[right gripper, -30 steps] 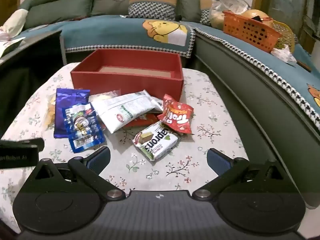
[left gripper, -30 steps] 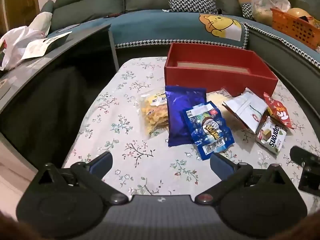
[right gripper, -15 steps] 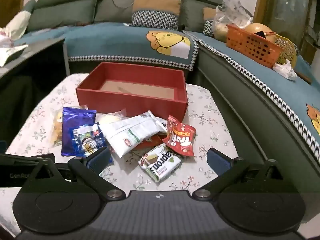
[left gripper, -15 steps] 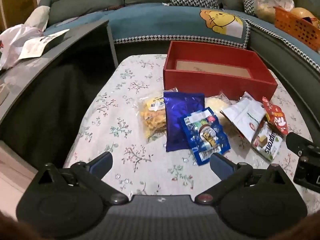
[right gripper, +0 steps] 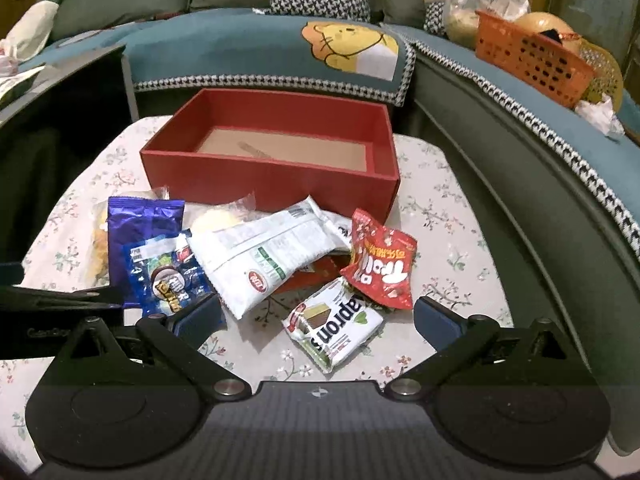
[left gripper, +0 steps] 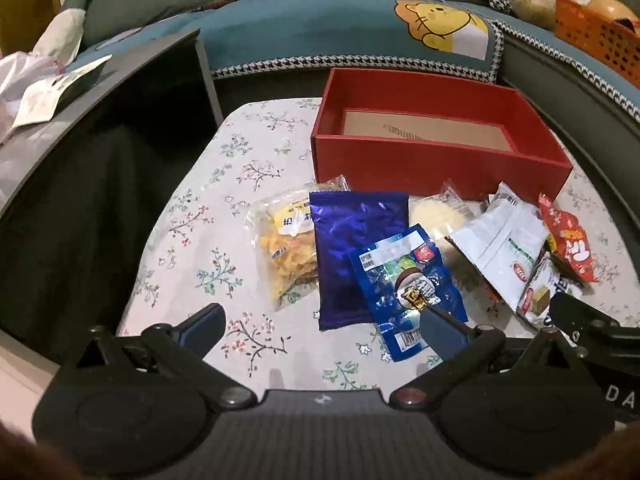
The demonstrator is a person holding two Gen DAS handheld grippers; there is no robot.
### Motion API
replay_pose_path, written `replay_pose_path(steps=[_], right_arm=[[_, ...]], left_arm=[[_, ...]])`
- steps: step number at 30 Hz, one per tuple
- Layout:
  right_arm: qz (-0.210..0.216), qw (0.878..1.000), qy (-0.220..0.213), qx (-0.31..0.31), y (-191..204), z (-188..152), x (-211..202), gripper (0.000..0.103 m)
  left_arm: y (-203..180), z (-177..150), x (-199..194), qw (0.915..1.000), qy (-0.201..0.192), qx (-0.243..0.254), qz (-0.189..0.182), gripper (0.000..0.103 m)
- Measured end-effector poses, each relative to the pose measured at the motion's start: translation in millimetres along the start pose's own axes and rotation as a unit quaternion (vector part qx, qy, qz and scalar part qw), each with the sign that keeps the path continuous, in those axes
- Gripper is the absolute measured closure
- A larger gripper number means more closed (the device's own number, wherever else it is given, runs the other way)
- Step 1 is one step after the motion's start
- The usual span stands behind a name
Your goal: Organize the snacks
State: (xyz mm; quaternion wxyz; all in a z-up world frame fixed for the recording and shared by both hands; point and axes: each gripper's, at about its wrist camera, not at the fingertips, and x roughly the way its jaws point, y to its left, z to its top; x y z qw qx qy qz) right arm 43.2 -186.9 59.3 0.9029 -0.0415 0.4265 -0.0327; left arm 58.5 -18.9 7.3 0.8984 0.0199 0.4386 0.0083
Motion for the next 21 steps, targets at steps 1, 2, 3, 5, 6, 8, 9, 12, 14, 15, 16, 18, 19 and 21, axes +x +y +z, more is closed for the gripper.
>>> replay_pose_path(steps=[1,2,3,5,6,8,9,12,14,15,16,18,19,21], right_arm=[[0.000,1.000,0.002,-0.001,0.0,0.2,1.7,0.000],[-0.002,1.000,0.003,-0.003,-0.2,0.0,2.7,0.000],[-0.004,1.000,0.003,-0.004,-0.5,-0.6,3.7,0.000],[-0.004,1.000,0.008,-0.002,-2.2,-1.2,5.9,0.000],[-0.002,1.000,0.011,0.000,-3.4,-1.5,6.8,0.000],[-0.001,1.000,0.015,0.004,-4.6,-2.2,7.6,0.002],[0.000,1.000,0.016,0.004,-4.9,-2.3,7.4,0.002],[0.001,1.000,0.016,0.004,-4.9,-4.1,6.9,0.002],[0.001,1.000,0.016,0.002,-4.7,-4.8,6.1,0.002],[0.001,1.000,0.015,0.002,-4.7,-5.2,6.0,0.002],[0.001,1.000,0.016,0.002,-4.5,-5.6,6.0,0.002],[0.001,1.000,0.017,0.001,-4.4,-6.1,6.2,0.002],[0.002,1.000,0.017,0.000,-4.3,-6.4,6.2,0.002],[0.002,1.000,0.018,-0.001,-3.9,-6.7,6.2,0.003]], left_arm=[[-1.2,-0.8,0.9,1.0000,0.001,0.002,0.002,0.000],[-2.0,-1.8,2.7,1.0000,0.005,0.002,0.002,0.000],[-2.2,-2.1,4.1,0.9999,0.011,0.001,0.000,0.000],[-2.7,-2.8,6.3,0.9998,0.020,-0.001,-0.003,0.000],[-3.4,-3.3,6.7,0.9998,0.022,0.000,-0.003,0.000],[-5.5,-4.2,6.9,0.9997,0.025,0.005,-0.003,0.000],[-6.3,-4.7,6.4,0.9996,0.026,0.007,-0.002,0.000],[-6.4,-5.8,5.4,0.9996,0.027,0.011,-0.001,0.000],[-6.2,-6.3,4.8,0.9995,0.028,0.013,0.000,0.000],[-6.3,-6.6,4.6,0.9995,0.029,0.013,0.001,0.000],[-6.6,-6.9,4.3,0.9994,0.030,0.014,0.002,0.000],[-6.8,-7.4,4.5,0.9994,0.032,0.014,0.004,0.000],[-7.0,-7.7,4.5,0.9993,0.033,0.014,0.005,0.000],[-7.6,-8.1,4.3,0.9993,0.034,0.015,0.007,0.000]])
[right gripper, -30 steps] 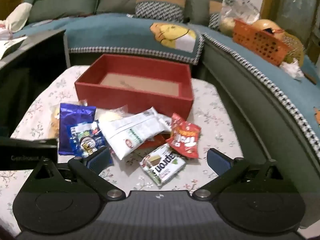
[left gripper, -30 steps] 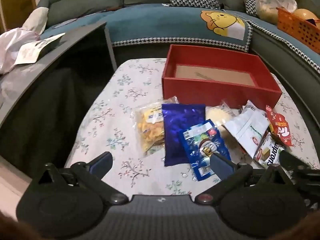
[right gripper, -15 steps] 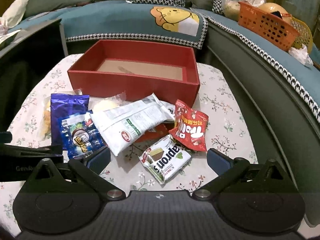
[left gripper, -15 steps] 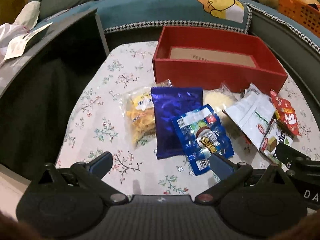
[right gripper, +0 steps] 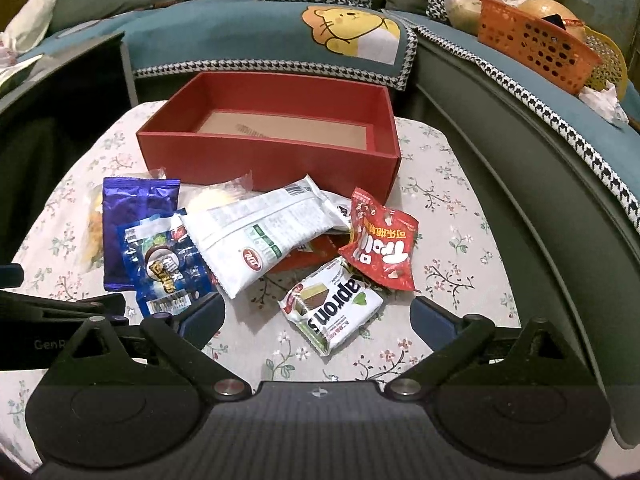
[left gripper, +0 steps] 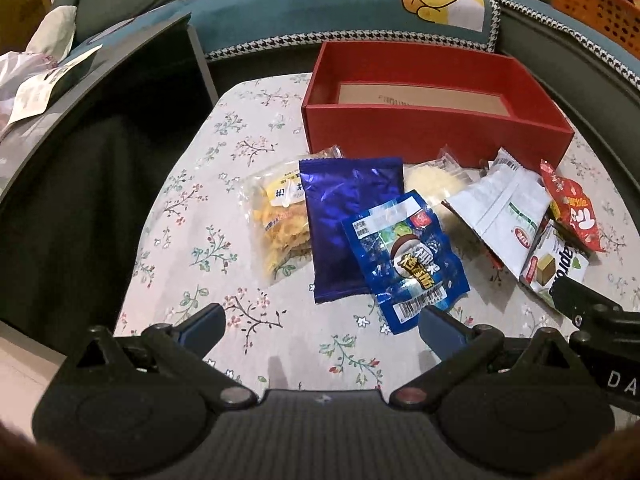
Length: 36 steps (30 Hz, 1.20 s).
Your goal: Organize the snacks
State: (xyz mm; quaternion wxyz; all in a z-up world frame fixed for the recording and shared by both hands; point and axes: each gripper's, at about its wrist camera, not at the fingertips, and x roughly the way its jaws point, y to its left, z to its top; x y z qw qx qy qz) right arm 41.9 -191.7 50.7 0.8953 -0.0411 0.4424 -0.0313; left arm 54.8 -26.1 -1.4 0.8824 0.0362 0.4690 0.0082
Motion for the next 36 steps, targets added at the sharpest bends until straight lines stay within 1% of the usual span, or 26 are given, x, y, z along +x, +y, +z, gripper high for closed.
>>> replay_pose_path(steps=[7,16,24,29,36], right_arm=[[0.008,1.000,0.000,-0.004,1.1,-0.6,-1.6,0.008],[0.012,1.000,0.003,-0.005,1.2,-1.7,-1.2,0.010],[0.021,1.000,0.007,-0.007,2.1,-3.4,-1.8,0.016],[0.026,1.000,0.009,-0.009,2.7,-3.8,-1.7,0.019],[0.033,0.999,0.017,-0.008,2.2,-4.1,-0.1,0.022]], left_arm=[[-1.4,-0.5,-0.3,1.0000,0.002,0.004,0.003,0.000],[-4.3,-1.2,-1.3,0.9999,-0.001,0.015,0.008,0.000],[-7.5,-1.8,-2.4,0.9996,-0.003,0.024,0.013,0.000],[-7.2,-2.4,-1.8,0.9996,-0.002,0.027,0.012,0.000],[-8.7,-2.5,0.8,0.9995,0.003,0.031,0.006,0.000]])
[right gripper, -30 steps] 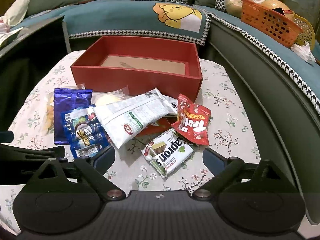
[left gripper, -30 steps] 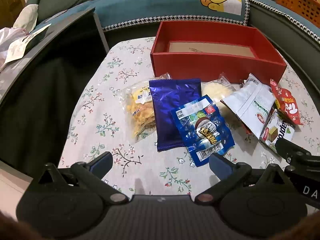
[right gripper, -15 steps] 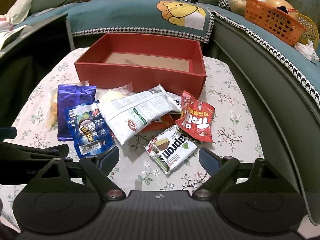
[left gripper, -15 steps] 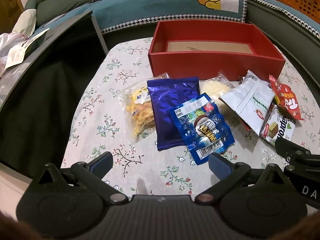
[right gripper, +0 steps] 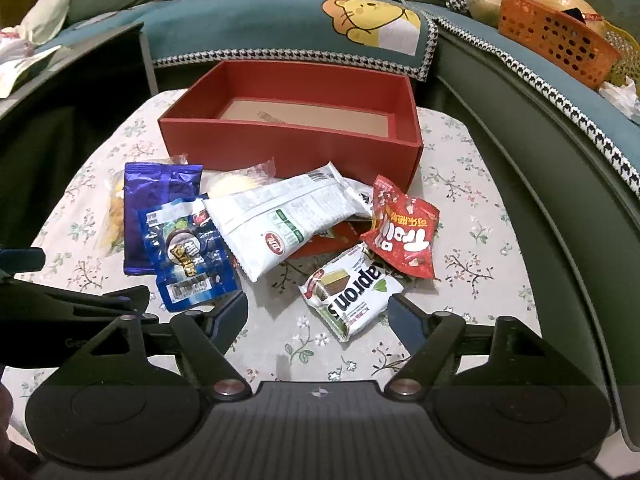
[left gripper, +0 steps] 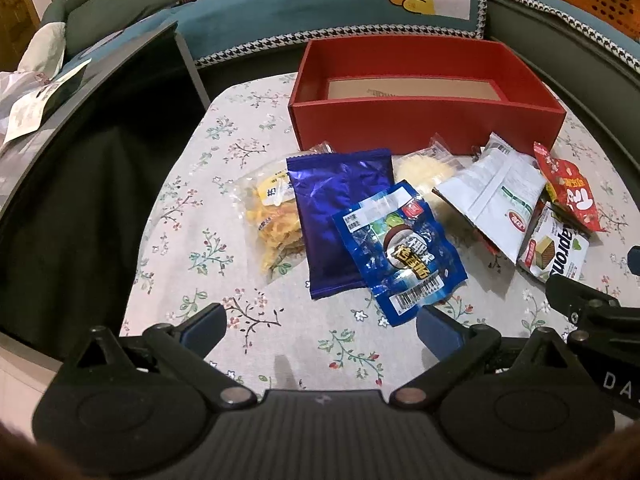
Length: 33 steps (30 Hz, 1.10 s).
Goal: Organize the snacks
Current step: 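Grasp the white Lay's bag with the right tool while the left tool grasps the blue sausage pack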
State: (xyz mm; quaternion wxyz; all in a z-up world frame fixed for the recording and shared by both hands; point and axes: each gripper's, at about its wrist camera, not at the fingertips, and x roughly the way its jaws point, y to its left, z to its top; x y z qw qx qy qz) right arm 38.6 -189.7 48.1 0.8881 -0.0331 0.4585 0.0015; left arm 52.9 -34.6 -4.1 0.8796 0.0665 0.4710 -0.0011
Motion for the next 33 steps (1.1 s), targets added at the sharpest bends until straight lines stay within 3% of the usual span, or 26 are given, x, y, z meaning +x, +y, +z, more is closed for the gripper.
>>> replay_pose_path(steps=[7,15,18,22,28,30,33], right_arm=[[0.015,1.000,-0.003,0.000,-3,8,-1,0.022],[0.037,0.998,0.016,0.055,-22,32,11,0.022],[0.070,0.989,0.047,0.123,-40,44,24,0.022],[0.126,0.962,0.092,0.224,-52,57,51,0.022],[0.143,0.943,0.130,0.272,-36,67,91,0.022],[0.135,0.944,0.138,0.269,-29,68,101,0.023],[0.102,0.954,0.137,0.248,-27,66,107,0.039]], left_arm=[[3,8,1,0.9998,-0.001,-0.003,-0.020,0.000],[5,15,10,0.9993,0.018,-0.018,-0.026,0.000],[10,18,11,0.9988,0.018,-0.035,-0.031,0.000],[13,20,13,0.9982,0.022,-0.042,-0.036,0.000],[19,18,19,0.9970,0.036,-0.049,-0.048,0.000],[21,18,21,0.9967,0.039,-0.050,-0.049,0.000],[25,19,21,0.9963,0.042,-0.056,-0.050,0.000]])
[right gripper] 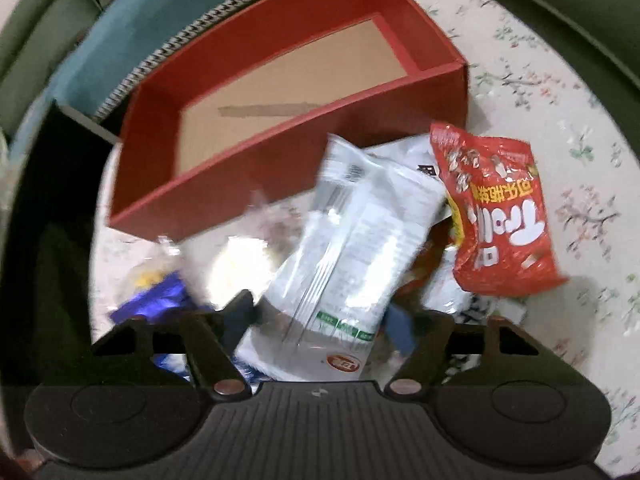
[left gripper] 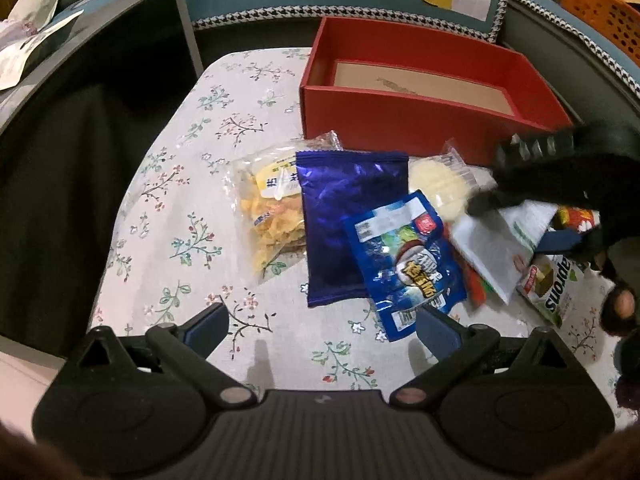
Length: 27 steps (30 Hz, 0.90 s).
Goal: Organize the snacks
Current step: 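Grasp the white Lay's bag with the right tool while the left tool grasps the blue sausage pack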
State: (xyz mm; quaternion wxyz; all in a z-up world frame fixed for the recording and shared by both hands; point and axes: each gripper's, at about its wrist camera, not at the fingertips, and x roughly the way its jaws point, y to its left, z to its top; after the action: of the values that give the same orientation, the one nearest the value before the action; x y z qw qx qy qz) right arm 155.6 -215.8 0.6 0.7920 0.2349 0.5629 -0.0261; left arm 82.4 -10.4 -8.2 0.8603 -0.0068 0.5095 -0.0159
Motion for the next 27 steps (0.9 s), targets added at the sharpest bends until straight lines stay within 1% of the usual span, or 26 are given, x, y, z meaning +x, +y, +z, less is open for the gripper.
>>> replay_pose_path(steps=[1,2,3,4,5,8,13,15,19,21,22,23,25,27], right_arm=[[-0.002,1.000,0.002,-0.008,-4,-1,-1,0.043],[0.002,1.000,0.001,-0.014,-8,-3,-3,0.054],[0.003,1.000,0.000,-0.022,-13,-5,-7,0.057],[0.003,1.000,-0.002,-0.031,-19,-8,-12,0.064],[-0.001,0.999,-0.004,-0.038,-25,-11,-16,0.065],[0.007,0.998,-0.003,-0.056,-40,-23,-28,0.068],[-0.008,0.994,-0.025,-0.102,-43,-33,-47,0.069],[-0.003,0.994,-0.035,-0.107,-45,-31,-55,0.069],[0.017,0.992,-0.033,-0.117,-46,-35,-58,0.069],[0.012,0.992,-0.028,-0.126,-48,-39,-54,0.069],[0.009,0.991,-0.023,-0.131,-49,-41,-51,0.069],[0.008,0.990,-0.017,-0.138,-51,-44,-47,0.068],[0.009,0.989,-0.008,-0.150,-52,-47,-44,0.066],[0.010,0.988,-0.001,-0.156,-55,-48,-43,0.058]], left_arm=[[2,0,0,1.0000,0.000,-0.002,-0.001,0.000],[3,1,0,1.0000,0.000,-0.005,-0.002,0.000],[4,1,-1,1.0000,0.000,-0.007,-0.002,0.000],[5,0,-1,1.0000,0.001,-0.009,-0.003,0.000],[5,1,0,0.9999,0.002,-0.012,-0.004,0.000],[3,1,5,0.9997,0.010,-0.021,-0.009,0.000],[-6,6,18,0.9980,0.023,-0.058,-0.013,0.000],[-14,11,24,0.9971,0.024,-0.071,-0.011,0.000],[-34,23,31,0.9956,0.014,-0.091,0.016,0.000],[-45,28,39,0.9946,0.013,-0.093,0.044,0.000],[-50,30,46,0.9941,0.016,-0.088,0.062,0.000],[-53,31,54,0.9938,0.023,-0.084,0.070,0.000],[-51,27,63,0.9922,0.036,-0.094,0.073,0.000],[-44,22,62,0.9903,0.047,-0.106,0.076,0.013]])
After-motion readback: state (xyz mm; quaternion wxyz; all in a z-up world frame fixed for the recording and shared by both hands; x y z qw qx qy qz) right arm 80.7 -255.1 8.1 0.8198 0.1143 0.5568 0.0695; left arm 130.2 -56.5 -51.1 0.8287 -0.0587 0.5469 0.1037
